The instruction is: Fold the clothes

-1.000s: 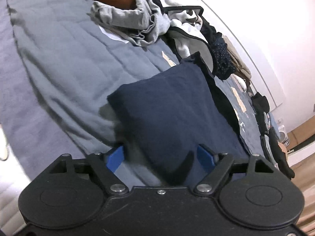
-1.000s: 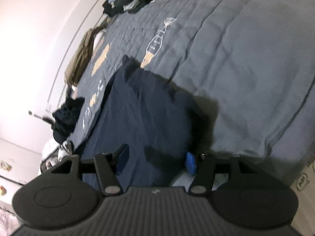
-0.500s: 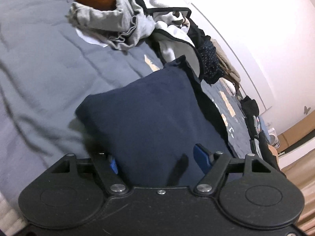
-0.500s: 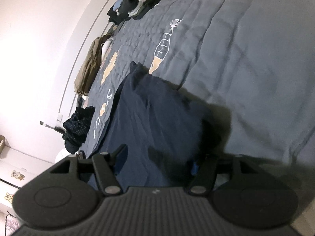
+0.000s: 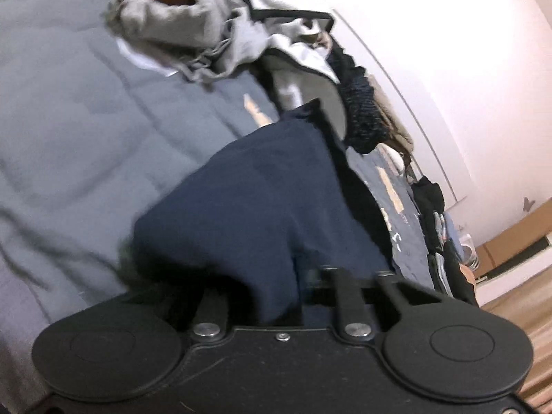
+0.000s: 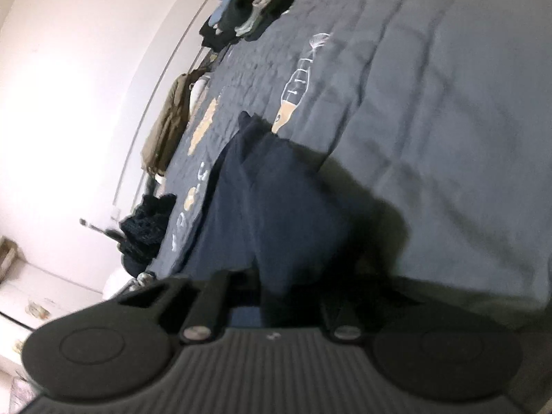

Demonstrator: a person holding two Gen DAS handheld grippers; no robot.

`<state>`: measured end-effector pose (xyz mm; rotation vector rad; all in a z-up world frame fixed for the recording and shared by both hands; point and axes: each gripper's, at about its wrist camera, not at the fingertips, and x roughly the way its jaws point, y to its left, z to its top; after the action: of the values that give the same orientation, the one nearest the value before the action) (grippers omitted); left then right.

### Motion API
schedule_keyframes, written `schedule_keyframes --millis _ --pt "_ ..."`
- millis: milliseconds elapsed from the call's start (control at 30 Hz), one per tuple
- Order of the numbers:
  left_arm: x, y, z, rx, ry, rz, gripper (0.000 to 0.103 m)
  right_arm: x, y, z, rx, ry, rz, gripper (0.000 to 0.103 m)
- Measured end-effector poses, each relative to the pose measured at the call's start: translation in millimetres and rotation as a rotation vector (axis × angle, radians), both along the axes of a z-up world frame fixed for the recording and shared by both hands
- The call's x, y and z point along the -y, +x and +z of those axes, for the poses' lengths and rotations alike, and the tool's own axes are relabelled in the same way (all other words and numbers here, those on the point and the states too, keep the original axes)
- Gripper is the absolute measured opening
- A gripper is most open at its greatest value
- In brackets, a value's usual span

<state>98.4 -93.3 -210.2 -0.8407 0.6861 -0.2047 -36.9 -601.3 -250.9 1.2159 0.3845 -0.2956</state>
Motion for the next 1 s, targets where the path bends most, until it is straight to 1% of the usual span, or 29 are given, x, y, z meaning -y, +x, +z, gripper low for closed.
schedule_keyframes --millis 67,167,233,267,367,400,467,500,533,567,600,633,667,700,733,800,867,933,1000 --pt "0.7 -1.4 5.1 0.026 -0.003 -0.004 0.008 2.4 -5.5 2.6 0.035 0.040 -0.021 0.008" --pt "-4.9 -10.5 17.5 0.038 -0.038 -0.005 0.008 -0.7 -18.3 23.9 0.098 0.044 -0.032 0.008" --pt "-10.0 -18.8 26.6 0.037 -0.060 -0.011 0.007 -4.4 -29.8 40.1 0.111 0.035 -0.033 0.008" --pt "-13.6 -24.3 30.0 0.027 -0.063 -0.018 0.007 -5.4 -36.4 47.5 0.102 0.027 -0.031 0.008" --pt "-24.2 -40.8 36.4 -0.019 -0.061 -0.046 0.007 -5.4 -56.4 58.5 0.012 0.001 0.003 0.008" --pt "-26.6 -45.1 35.1 -0.043 -0.048 -0.061 0.007 -5.7 -59.1 54.5 -0.040 -0.021 0.017 0.008" --pt "-28.3 -53.1 25.2 -0.112 -0.008 -0.086 0.008 -6.4 -64.7 46.3 -0.145 -0.065 0.046 0.009" --pt "-27.3 -54.7 18.5 -0.159 0.029 -0.097 0.011 -6.8 -67.5 42.3 -0.197 -0.087 0.060 0.012" --pt "-26.1 -55.1 11.9 -0.206 0.067 -0.105 0.017 -7.7 -67.8 36.6 -0.273 -0.114 0.062 0.017" --pt "-25.7 -56.4 8.9 -0.233 0.097 -0.101 0.022 -9.3 -67.0 34.1 -0.316 -0.144 0.085 0.021" --pt "-25.8 -58.2 8.2 -0.249 0.121 -0.092 0.032 -11.0 -66.2 31.7 -0.358 -0.174 0.108 0.024" --pt "-24.5 -60.1 11.1 -0.252 0.161 -0.090 0.040 -11.8 -70.0 36.3 -0.356 -0.197 0.107 0.026" --pt "-21.9 -63.8 18.1 -0.235 0.225 -0.091 0.043 -12.6 -73.8 40.9 -0.355 -0.220 0.105 0.028" --pt "-20.0 -69.5 25.3 -0.207 0.289 -0.086 0.043 -14.2 -79.9 47.8 -0.372 -0.267 0.090 0.036" --pt "-20.1 -76.7 30.8 -0.186 0.331 -0.064 0.044 -15.8 -86.1 54.8 -0.389 -0.314 0.074 0.043" --pt "-21.9 -92.1 40.4 -0.155 0.398 -0.001 0.047 -17.5 -104.5 68.6 -0.417 -0.406 -0.027 0.047" --pt "-25.0 -102.3 52.2 -0.099 0.429 0.063 0.047 -15.1 -120.1 81.2 -0.415 -0.463 -0.123 0.047" --pt "-24.4 -103.3 67.0 -0.035 0.454 0.086 0.049 -6.6 -131.6 96.2 -0.359 -0.496 -0.140 0.047" --pt "-14.9 -96.6 83.1 0.045 0.481 0.044 0.052 -3.1 -125.5 110.8 -0.294 -0.530 -0.092 0.047"
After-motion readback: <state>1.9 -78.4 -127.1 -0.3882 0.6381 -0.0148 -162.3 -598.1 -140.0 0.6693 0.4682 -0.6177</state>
